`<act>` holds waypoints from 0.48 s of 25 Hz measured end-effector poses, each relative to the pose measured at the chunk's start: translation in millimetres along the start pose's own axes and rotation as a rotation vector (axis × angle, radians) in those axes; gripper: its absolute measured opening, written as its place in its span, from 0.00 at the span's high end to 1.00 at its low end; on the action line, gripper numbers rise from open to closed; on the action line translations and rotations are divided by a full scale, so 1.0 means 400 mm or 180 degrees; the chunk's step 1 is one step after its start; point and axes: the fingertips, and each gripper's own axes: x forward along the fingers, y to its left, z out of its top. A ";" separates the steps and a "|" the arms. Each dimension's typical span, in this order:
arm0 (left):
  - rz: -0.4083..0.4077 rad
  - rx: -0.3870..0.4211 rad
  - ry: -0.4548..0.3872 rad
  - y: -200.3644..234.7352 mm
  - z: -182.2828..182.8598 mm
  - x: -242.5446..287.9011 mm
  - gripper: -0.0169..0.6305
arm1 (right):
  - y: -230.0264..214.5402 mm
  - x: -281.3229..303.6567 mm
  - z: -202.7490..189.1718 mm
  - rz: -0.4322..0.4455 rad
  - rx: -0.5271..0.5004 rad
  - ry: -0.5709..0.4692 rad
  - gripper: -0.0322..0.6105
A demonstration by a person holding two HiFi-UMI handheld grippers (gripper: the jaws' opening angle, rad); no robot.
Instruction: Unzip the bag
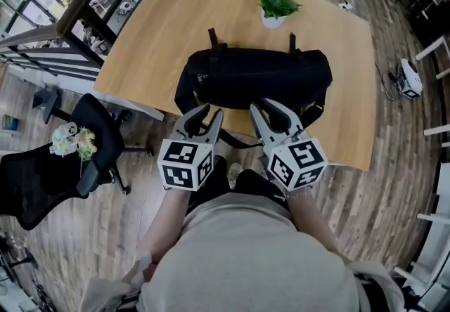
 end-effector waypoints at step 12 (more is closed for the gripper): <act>0.0202 -0.0092 0.0103 0.156 0.027 0.025 0.79 | -0.004 0.086 -0.004 -0.0124 0.0021 0.0142 0.83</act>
